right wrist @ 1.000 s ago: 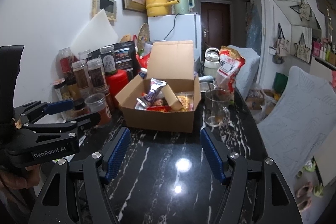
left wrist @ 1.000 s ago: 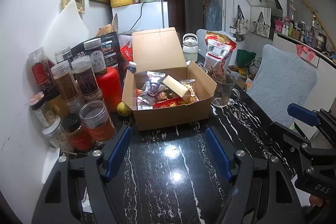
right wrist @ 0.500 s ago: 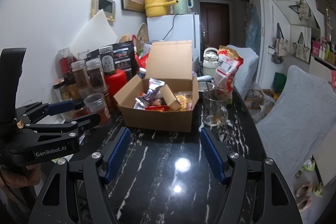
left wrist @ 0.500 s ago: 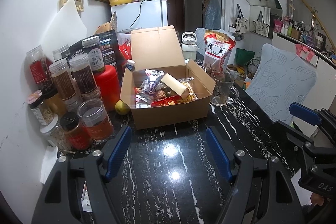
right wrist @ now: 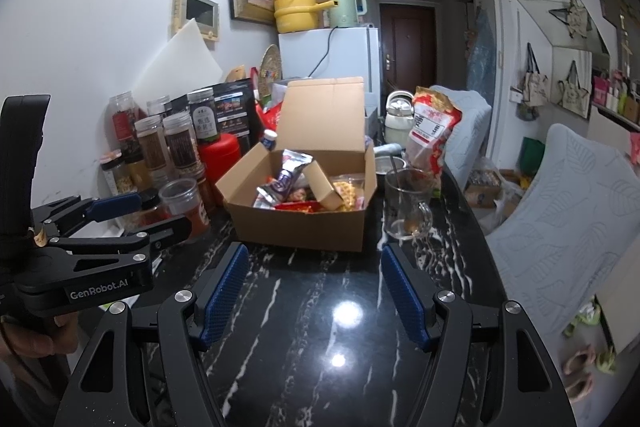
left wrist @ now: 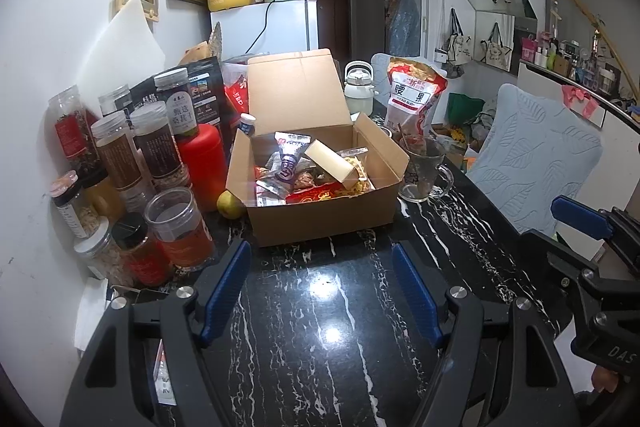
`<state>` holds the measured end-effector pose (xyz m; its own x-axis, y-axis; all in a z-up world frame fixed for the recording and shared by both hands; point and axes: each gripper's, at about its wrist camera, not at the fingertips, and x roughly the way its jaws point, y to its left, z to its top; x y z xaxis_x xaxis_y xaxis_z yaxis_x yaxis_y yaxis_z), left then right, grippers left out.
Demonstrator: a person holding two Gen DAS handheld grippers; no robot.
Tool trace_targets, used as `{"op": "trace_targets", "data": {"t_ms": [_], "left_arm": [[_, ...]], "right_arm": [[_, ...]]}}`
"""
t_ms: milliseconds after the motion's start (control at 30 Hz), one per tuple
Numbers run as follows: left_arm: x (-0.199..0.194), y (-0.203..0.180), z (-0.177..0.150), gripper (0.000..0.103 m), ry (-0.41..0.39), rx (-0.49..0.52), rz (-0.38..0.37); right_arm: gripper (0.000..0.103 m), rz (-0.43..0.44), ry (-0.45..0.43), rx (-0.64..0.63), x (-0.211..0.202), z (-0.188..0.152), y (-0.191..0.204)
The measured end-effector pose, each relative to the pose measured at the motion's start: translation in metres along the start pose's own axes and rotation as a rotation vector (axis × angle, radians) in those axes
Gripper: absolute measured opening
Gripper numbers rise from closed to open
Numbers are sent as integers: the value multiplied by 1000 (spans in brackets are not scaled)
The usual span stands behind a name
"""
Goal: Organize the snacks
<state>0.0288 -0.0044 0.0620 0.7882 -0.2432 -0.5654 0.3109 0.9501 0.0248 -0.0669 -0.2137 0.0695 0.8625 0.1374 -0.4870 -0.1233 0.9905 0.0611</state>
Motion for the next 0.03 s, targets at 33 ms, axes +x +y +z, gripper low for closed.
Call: {"op": "trace_targets", "data": {"t_ms": [33], "left_arm": [[0,0,0,73,2,-1,-4]], "right_arm": [[70,2,0,2,0,0,0]]}}
